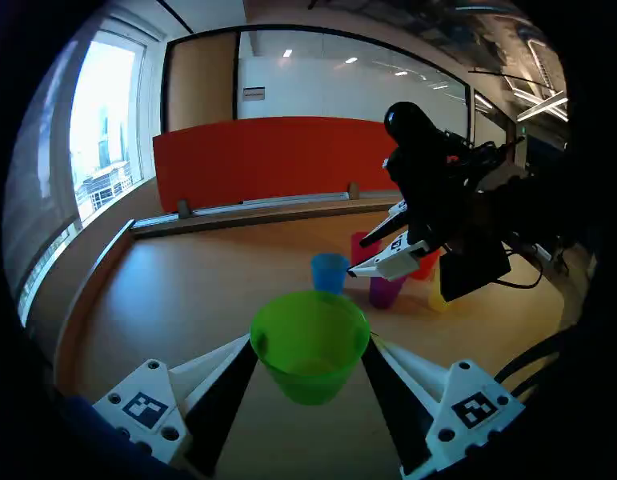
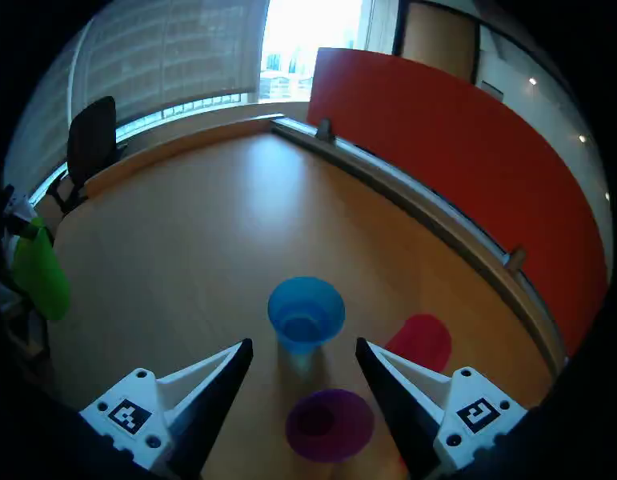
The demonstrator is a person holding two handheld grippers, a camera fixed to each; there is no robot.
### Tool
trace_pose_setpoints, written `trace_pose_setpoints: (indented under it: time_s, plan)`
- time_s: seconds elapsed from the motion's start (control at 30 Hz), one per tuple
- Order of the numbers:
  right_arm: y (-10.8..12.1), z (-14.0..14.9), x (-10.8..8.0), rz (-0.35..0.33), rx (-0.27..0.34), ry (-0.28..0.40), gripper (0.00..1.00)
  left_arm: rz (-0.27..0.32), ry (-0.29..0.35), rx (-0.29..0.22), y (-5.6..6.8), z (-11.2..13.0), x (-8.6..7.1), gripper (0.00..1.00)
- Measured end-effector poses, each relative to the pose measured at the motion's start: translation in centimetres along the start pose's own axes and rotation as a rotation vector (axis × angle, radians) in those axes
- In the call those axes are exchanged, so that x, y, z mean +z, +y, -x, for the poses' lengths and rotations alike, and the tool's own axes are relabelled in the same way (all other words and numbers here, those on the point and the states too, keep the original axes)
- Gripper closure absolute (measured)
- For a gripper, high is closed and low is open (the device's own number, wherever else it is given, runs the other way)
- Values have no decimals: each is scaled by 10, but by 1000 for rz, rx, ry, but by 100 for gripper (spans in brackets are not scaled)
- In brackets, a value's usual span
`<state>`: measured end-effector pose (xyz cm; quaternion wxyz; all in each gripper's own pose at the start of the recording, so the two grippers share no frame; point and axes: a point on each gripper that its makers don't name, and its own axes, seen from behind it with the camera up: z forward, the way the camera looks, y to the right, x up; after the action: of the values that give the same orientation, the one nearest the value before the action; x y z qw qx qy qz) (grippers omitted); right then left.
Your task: Pour water
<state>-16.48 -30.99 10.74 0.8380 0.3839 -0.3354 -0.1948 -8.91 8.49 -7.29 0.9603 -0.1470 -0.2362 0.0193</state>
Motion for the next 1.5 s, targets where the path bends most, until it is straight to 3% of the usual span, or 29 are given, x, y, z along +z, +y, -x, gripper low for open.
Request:
trace_pose_setpoints:
  time_s: [0.7,1.5]
  plan:
    - [2,19,41,-39,30,-159,0,-32,-11,-62,-13,18,2,13]
    - [2,11,68,-72,59,-155,2,-44,-18,-87,-21,25,9,13]
